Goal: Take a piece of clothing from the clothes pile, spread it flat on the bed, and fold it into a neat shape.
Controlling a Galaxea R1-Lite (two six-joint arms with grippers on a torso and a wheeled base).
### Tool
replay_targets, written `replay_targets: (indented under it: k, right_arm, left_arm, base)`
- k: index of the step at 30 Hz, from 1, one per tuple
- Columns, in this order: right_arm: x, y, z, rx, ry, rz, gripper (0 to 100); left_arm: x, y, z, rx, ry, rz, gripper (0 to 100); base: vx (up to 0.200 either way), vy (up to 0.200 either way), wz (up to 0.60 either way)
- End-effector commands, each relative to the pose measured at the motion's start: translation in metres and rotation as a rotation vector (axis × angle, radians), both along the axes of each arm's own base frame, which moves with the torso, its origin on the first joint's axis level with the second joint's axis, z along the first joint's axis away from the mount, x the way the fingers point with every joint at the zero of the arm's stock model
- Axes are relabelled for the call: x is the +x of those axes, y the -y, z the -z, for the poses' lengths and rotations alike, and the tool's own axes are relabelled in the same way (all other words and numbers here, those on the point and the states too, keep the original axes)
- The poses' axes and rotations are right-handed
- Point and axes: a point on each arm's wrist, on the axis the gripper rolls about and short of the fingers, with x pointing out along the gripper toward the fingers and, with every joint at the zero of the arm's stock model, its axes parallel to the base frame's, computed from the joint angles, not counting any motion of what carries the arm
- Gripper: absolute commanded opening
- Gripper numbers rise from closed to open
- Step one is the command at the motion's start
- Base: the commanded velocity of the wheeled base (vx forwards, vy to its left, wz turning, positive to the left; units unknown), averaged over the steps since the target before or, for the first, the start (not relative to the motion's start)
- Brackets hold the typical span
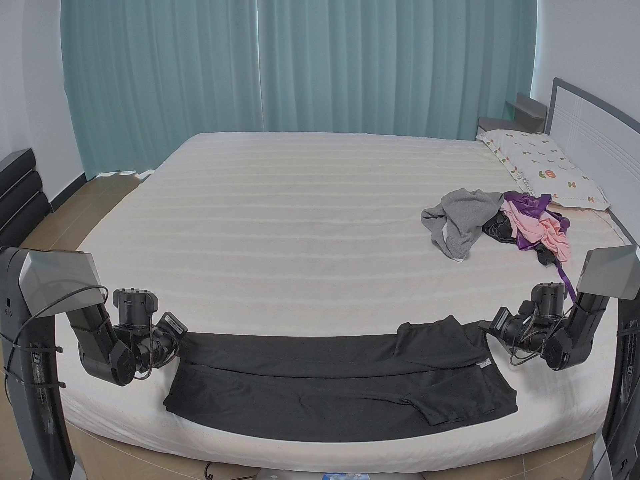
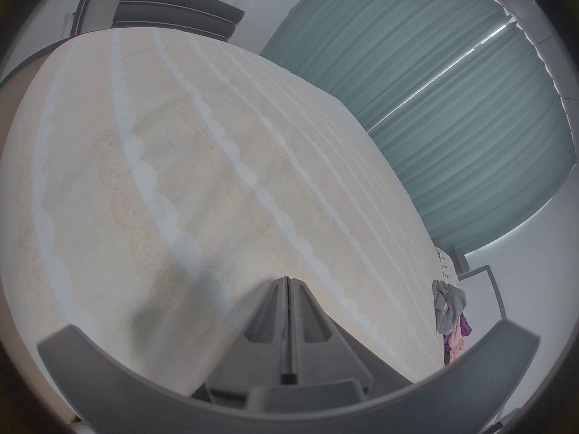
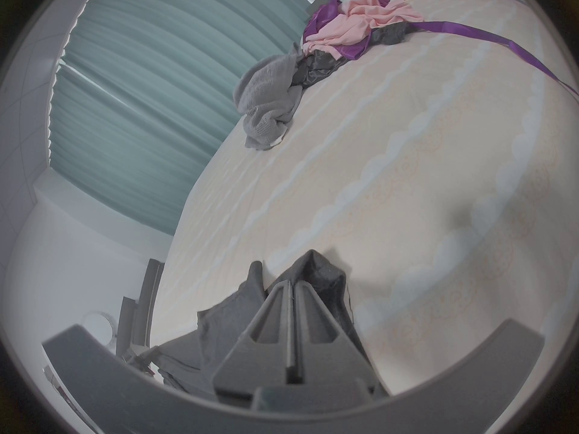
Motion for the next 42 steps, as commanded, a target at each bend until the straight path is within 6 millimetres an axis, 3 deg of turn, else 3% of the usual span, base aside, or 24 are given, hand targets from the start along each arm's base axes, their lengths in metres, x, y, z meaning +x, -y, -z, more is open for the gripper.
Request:
replay_targets:
  k: [1, 16, 17, 21, 25, 29, 35, 42]
  right_arm:
    - [0.004, 0.006, -0.002, 0.004, 0.013, 0.028, 0]
    - [0.005, 0.012, -0.001, -0.006, 0.008, 0.061, 0]
    - [0.005, 0.012, -0.001, -0.005, 0.011, 0.062, 100]
    - [0.002, 0.012, -0.006, 0.001, 0.021, 0.06, 100]
    - [-0.005, 0.011, -0.035, 0.008, 0.093, 0.043, 100]
    - [-0.021, 0.0, -0.048, 0.045, 0.097, -0.053, 100]
    - [-0.029, -0.02, -0.036, 0.025, 0.061, -0.195, 100]
    - [-0.024, -0.022, -0.004, -0.06, 0.025, -0.269, 100]
  left_arm:
    - [0.0, 0.0, 0.0, -0.001, -0.001, 0.001, 0]
    - [0.0, 0.0, 0.0, -0.001, -0.001, 0.001, 0]
    - [0.0, 0.0, 0.0, -0.001, -0.001, 0.001, 0]
    - [0.0, 0.0, 0.0, -0.001, -0.001, 0.001, 0]
    - [0.0, 0.0, 0.001, 0.0, -0.003, -0.001, 0]
    - [0.0, 0.0, 0.001, -0.001, -0.001, 0.001, 0]
    - [0.0, 0.0, 0.001, -0.001, -0.003, 0.002, 0]
    - [0.0, 0.001, 0.001, 0.001, -0.002, 0.003, 0]
  base:
    - [0.0, 0.0, 0.0]
    - [0.0, 0.0, 0.0]
    - [0.0, 0.0, 0.0]
    - [0.0, 0.0, 0.0]
    - [0.0, 0.0, 0.0]
    - [0.0, 0.0, 0.0]
    - [0.0, 0.0, 0.0]
    - [0.0, 0.0, 0.0]
